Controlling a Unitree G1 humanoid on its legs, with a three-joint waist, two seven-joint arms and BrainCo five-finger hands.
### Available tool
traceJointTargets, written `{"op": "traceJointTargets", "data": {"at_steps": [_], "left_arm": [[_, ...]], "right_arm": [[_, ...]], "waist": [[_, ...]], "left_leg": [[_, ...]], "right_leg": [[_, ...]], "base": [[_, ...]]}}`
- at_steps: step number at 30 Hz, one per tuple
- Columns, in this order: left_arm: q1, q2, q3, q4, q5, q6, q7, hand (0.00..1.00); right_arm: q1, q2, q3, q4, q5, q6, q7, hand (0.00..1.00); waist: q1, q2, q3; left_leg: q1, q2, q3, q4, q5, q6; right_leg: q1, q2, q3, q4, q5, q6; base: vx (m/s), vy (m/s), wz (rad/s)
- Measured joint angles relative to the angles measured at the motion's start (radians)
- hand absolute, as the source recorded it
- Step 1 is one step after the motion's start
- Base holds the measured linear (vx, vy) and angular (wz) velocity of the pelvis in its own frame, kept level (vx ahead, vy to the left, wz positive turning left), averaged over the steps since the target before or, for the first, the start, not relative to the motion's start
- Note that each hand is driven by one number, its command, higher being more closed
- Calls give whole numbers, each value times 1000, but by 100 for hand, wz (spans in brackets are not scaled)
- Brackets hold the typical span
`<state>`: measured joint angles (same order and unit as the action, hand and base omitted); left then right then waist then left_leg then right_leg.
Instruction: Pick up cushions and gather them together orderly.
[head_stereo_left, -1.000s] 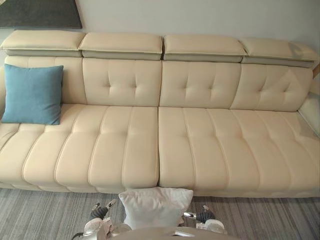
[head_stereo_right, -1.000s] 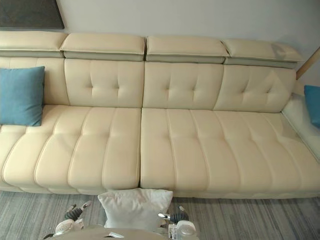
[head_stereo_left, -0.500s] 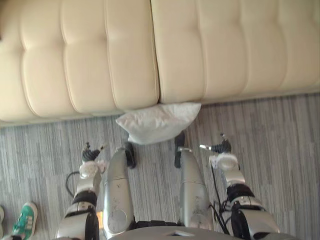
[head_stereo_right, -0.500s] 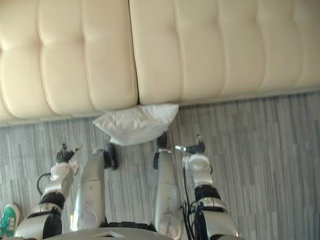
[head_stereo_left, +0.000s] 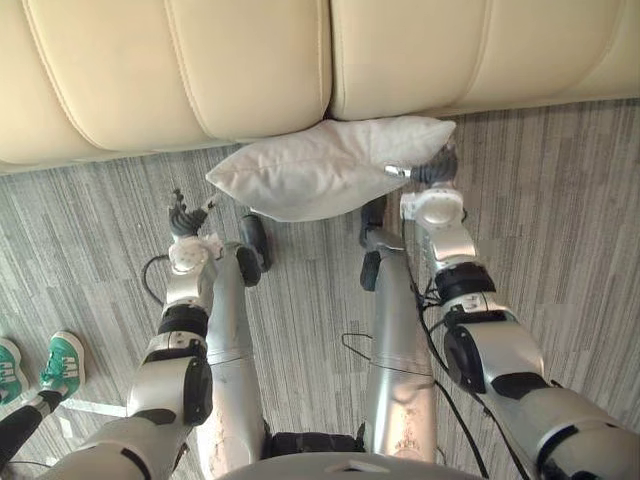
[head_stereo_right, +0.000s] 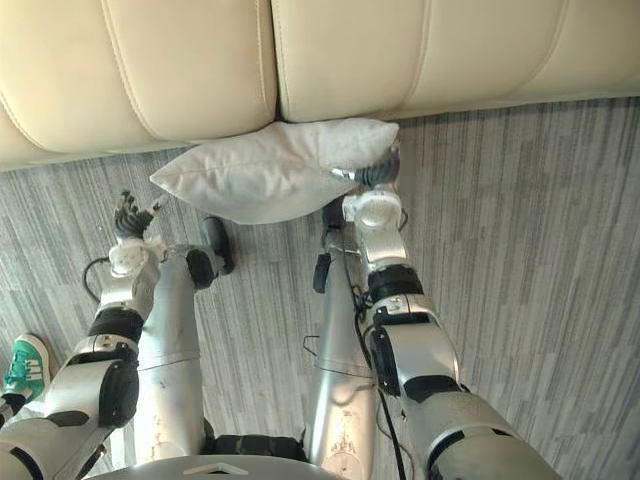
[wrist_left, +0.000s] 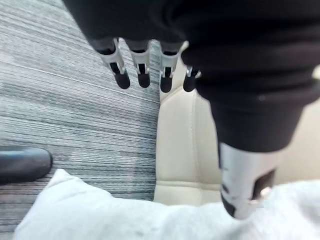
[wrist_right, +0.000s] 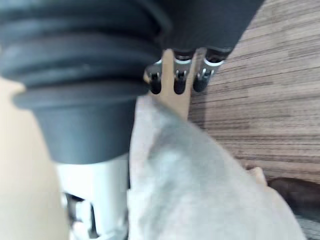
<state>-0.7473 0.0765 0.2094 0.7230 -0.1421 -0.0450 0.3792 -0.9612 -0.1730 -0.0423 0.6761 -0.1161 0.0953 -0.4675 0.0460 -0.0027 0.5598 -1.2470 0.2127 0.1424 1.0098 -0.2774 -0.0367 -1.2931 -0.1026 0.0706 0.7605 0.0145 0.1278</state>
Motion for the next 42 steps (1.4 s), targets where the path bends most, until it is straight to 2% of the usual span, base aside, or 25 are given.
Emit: {"op": "traceJointTargets", "data": {"at_steps": [8, 15, 24, 28, 34, 35, 39, 42], "left_arm": [[-43, -30, -65, -24, -5, 1, 33, 100], [-38, 0, -66, -49, -13, 1, 47, 100], [17, -6, -125, -243, -53, -13, 54, 100], [49, -45, -166, -360, -71, -26, 61, 100], [145, -86, -240, -555, -70, -49, 95, 100], [175, -95, -260, -597, -70, -55, 95, 0], [254, -108, -297, -662, -66, -67, 93, 0], [326, -107, -290, -672, -28, -68, 85, 0]], "right_arm": [[10, 14, 4, -36, 52, 10, -18, 100], [80, 15, 50, -134, 52, 6, -23, 100], [211, 63, 118, -315, 52, -1, -19, 100], [285, 112, 128, -402, 50, -2, -20, 100], [430, 154, 160, -557, 48, -2, -12, 100], [471, 158, 161, -597, 47, -2, -10, 100], [573, 157, 162, -677, 29, -10, 11, 100], [637, 141, 153, -705, 29, -26, 45, 100]], "waist": [[-14, 1, 0], [-13, 1, 0], [-13, 2, -1], [-13, 2, -1], [-15, 3, -2], [-15, 2, -4], [-16, 1, -26], [-12, 4, -73]], "left_leg": [[9, -8, -17, -19, 27, -15], [23, -9, -26, -55, 49, -21], [97, 3, -22, -91, 60, -26], [158, 4, -7, -118, 63, -24], [342, 8, 34, -195, 57, -17], [402, 8, 45, -214, 55, -13], [559, 4, 66, -275, 44, -15], [616, -4, 78, -299, 45, -13]], "right_leg": [[-2, 0, -12, 21, 0, -10], [13, 0, -27, -6, 2, -24], [104, 11, -30, -83, 34, -28], [169, 14, -28, -124, 56, -20], [374, 21, -25, -281, 103, -19], [440, 20, -26, -319, 112, -20], [608, 16, -28, -418, 118, -18], [659, 8, -30, -442, 130, -19]], "base": [[-8, -31, 4], [-52, -41, 5], [-24, -33, -6], [-3, -32, -7], [0, 4, -14], [30, 46, -10], [47, 44, -7], [68, 32, -3]]}}
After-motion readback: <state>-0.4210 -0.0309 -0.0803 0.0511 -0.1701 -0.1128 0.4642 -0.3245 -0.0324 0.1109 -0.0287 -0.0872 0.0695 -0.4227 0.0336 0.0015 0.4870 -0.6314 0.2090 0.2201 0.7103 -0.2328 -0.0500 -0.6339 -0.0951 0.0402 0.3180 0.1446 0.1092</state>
